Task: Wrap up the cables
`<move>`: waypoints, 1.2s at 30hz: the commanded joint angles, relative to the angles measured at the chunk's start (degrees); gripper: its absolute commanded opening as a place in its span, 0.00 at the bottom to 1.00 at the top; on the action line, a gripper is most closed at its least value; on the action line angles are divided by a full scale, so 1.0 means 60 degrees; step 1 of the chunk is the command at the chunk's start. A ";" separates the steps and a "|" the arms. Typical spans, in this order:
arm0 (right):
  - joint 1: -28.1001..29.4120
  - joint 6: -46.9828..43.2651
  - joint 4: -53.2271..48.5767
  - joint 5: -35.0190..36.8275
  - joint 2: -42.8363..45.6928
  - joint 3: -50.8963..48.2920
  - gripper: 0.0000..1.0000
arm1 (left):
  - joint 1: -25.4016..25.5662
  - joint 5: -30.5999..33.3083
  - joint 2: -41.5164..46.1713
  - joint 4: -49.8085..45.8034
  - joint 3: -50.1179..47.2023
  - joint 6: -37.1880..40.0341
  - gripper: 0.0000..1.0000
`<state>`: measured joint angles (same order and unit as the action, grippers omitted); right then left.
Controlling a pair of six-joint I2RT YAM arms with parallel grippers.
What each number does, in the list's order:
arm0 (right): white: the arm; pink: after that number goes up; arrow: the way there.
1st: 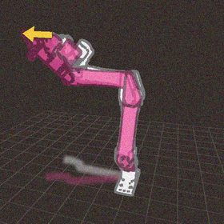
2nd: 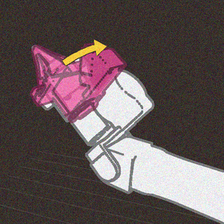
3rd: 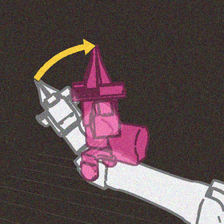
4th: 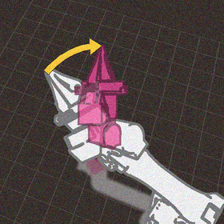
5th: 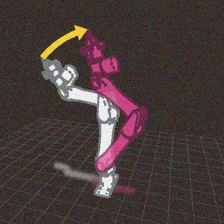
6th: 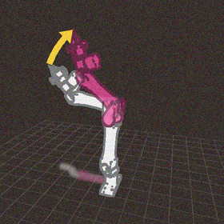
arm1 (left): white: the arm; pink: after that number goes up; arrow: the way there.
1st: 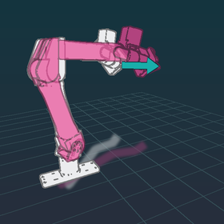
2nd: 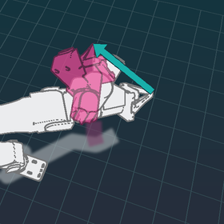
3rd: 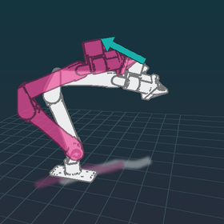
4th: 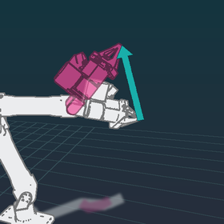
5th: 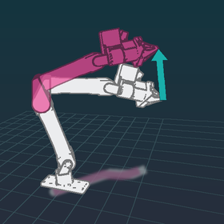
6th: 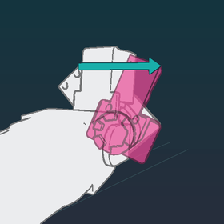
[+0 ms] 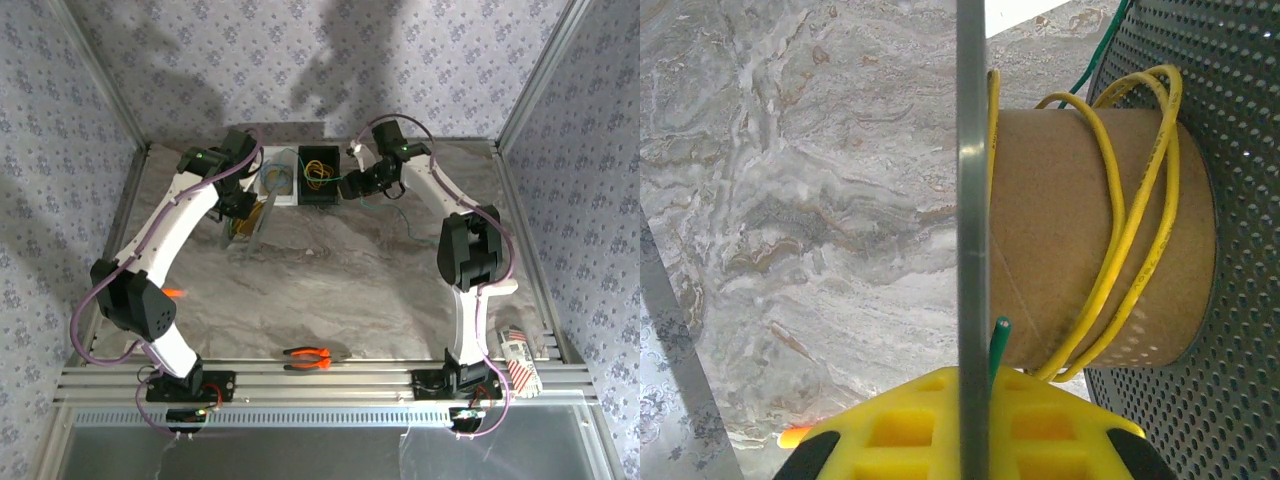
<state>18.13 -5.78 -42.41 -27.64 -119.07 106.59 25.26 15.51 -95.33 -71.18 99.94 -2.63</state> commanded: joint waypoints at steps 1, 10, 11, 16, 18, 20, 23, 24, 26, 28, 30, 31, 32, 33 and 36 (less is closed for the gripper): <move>0.0018 -0.0054 -0.0378 -0.0063 0.0242 0.0499 0.24 | 0.0064 -0.0144 0.0191 -0.0031 0.0562 0.0109 0.00; 0.0480 -0.0056 -0.1179 -0.0278 0.1753 0.1811 0.00 | 0.0053 -0.0409 -0.0104 0.0056 0.0645 0.0096 0.00; 0.0553 0.0005 -0.1197 -0.0358 0.1937 0.1930 0.00 | 0.0053 -0.0411 -0.0119 0.0070 0.0657 0.0080 0.00; 0.1156 0.0524 -0.1224 -0.0914 0.3011 0.2459 0.00 | 0.0055 0.0128 -0.0067 0.0415 0.0738 -0.0333 0.00; 0.1530 0.0666 -0.1238 -0.1104 0.3418 0.2529 0.00 | 0.0018 0.0294 -0.0020 0.0602 0.0883 -0.0571 0.00; 0.1971 0.0771 -0.1201 -0.1235 0.3887 0.2435 0.00 | -0.0031 0.0456 -0.0035 0.0705 0.1209 -0.0864 0.00; 0.2823 0.0977 -0.0914 -0.1211 0.4661 0.1847 0.00 | -0.0135 0.0465 -0.0146 0.0774 0.1878 -0.1177 0.00; 0.3096 0.1104 -0.0717 -0.1180 0.4957 0.1530 0.00 | -0.0174 0.0531 -0.0213 0.0774 0.2144 -0.1320 0.00; 0.3605 0.1344 -0.0327 -0.1095 0.5462 0.0891 0.00 | -0.0274 0.0616 -0.0337 0.0785 0.2599 -0.1597 0.00; 0.4094 0.1600 0.0005 -0.0823 0.5952 0.0209 0.00 | -0.0406 0.0787 -0.0492 0.0808 0.2950 -0.1989 0.00; 0.4531 0.1851 0.0367 -0.0654 0.6333 -0.0453 0.00 | -0.0501 0.0924 -0.0651 0.0879 0.3225 -0.2205 0.00; 0.4755 0.1998 0.0565 -0.0511 0.6549 -0.0836 0.00 | -0.0550 0.0942 -0.0725 0.0941 0.3365 -0.2302 0.00; 0.4920 0.2123 0.0752 -0.0412 0.6726 -0.1179 0.00 | -0.0621 0.0854 -0.0786 0.1029 0.3470 -0.2371 0.00; 0.5124 0.2270 0.0946 -0.0311 0.6903 -0.1551 0.00 | -0.0697 0.0748 -0.0837 0.1165 0.3560 -0.2440 0.00; 0.5622 0.2710 0.1642 -0.0092 0.7288 -0.2531 0.00 | -0.0951 0.0276 -0.1050 0.1502 0.3869 -0.2638 0.00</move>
<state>49.54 6.48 -38.22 -28.67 -78.06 94.70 21.19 17.10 -100.53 -68.42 119.79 -14.48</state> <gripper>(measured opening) 0.058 0.077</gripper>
